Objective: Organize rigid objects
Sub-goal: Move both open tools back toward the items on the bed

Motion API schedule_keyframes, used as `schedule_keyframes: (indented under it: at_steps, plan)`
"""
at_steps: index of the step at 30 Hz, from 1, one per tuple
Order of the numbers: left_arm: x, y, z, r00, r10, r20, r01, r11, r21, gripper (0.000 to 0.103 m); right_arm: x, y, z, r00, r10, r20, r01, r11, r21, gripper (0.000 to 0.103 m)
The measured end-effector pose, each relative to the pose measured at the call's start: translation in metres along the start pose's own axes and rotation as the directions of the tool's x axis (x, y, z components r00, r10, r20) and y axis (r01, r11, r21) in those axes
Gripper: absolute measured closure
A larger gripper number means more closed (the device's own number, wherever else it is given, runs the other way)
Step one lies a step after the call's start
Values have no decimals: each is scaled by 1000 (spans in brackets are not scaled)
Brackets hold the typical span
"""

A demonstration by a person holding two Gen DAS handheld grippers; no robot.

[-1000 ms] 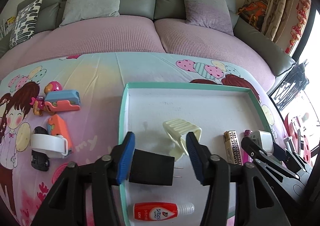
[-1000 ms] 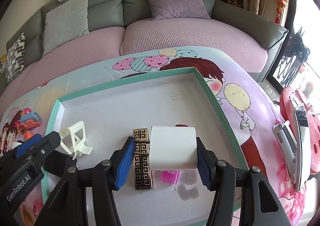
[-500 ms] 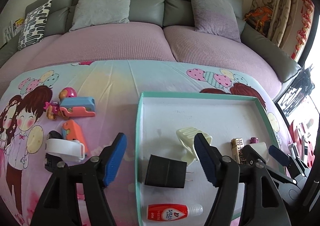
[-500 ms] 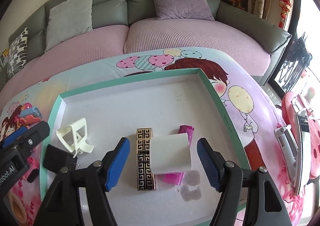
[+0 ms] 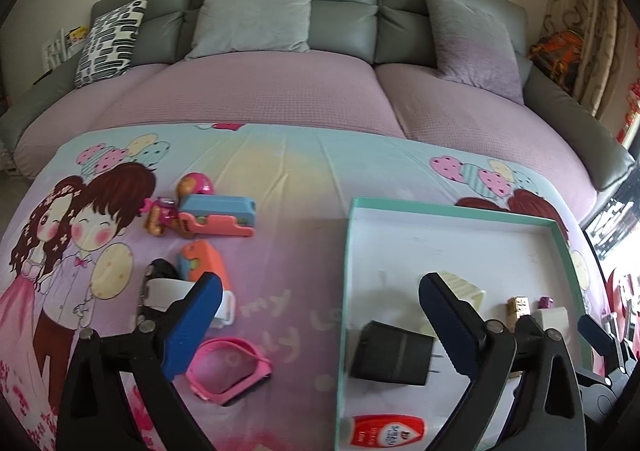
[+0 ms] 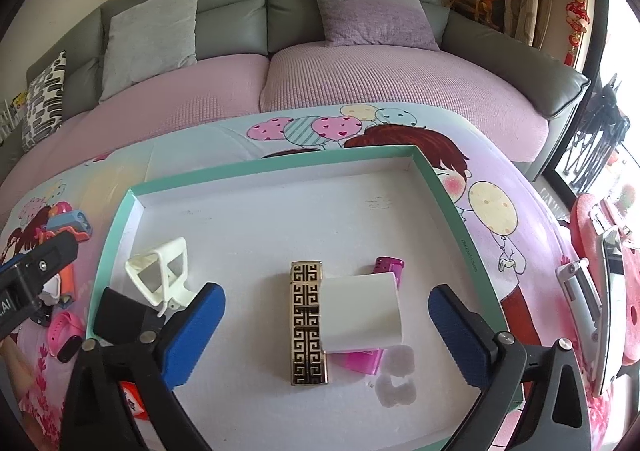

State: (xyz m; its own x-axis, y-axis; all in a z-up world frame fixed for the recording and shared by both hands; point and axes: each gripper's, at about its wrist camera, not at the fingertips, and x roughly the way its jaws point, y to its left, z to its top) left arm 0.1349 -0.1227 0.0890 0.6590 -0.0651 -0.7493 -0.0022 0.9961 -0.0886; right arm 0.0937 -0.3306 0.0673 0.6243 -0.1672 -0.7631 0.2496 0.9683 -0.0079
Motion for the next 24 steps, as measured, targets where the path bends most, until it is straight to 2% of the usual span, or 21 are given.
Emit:
schedule_keyframes:
  at_steps: [5, 17, 24]
  plan:
    - [-3, 17, 2, 999, 31, 21, -30, 999, -38, 4, -1, 8, 0, 1000, 7, 15, -6, 1000, -18, 0]
    - [-8, 66, 4, 993, 117, 26, -113, 985, -129, 3, -10, 45, 1, 992, 106, 63, -103, 993, -52, 0]
    - [-11, 105, 2, 986, 169, 3, -165, 967, -195, 3, -17, 81, -3, 986, 149, 76, -136, 979, -154, 0]
